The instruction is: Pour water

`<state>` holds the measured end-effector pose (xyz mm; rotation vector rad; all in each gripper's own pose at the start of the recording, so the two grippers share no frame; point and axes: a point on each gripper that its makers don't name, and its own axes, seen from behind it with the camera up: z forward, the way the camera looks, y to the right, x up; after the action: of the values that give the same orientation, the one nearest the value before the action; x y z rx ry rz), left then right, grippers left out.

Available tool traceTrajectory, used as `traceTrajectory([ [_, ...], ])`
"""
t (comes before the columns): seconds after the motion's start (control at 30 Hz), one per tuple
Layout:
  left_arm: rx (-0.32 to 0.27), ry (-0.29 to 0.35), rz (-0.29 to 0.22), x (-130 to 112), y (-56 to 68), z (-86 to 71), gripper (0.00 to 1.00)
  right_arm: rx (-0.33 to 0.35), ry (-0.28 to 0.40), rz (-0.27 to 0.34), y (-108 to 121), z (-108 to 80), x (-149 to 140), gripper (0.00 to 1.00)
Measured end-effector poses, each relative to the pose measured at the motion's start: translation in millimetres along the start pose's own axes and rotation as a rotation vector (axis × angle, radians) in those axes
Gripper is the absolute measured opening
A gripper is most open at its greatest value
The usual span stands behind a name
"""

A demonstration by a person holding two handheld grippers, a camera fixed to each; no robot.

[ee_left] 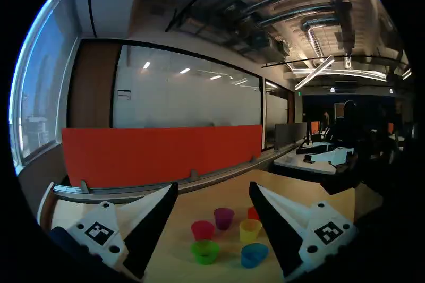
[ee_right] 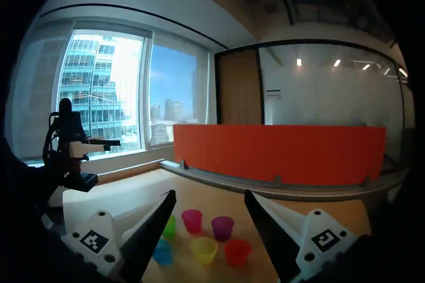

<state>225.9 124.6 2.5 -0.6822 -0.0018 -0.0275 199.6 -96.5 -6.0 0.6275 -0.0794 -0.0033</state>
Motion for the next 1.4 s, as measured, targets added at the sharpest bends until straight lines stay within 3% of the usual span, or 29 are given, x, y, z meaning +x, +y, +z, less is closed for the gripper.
traceTrajectory([
  [0.37,-0.037,-0.058,0.003,-17.7,7.5,0.2,0.99,0.031,-0.067,-0.035,-11.0,-1.2,-12.7,1.0],
  [0.67,-0.059,-0.096,0.019,-32.0,8.8,-0.7,0.99,0.027,-0.115,-0.057,-7.3,-6.6,-23.4,1.0],
  [0.97,-0.065,-0.122,0.023,-43.3,7.4,0.5,0.99,0.038,-0.138,-0.055,-8.5,-8.6,-31.6,1.0],
  [1.4,-0.078,-0.187,0.04,-74.8,8.1,1.1,0.99,0.081,-0.204,-0.055,-20.2,-11.0,-65.4,1.0],
])
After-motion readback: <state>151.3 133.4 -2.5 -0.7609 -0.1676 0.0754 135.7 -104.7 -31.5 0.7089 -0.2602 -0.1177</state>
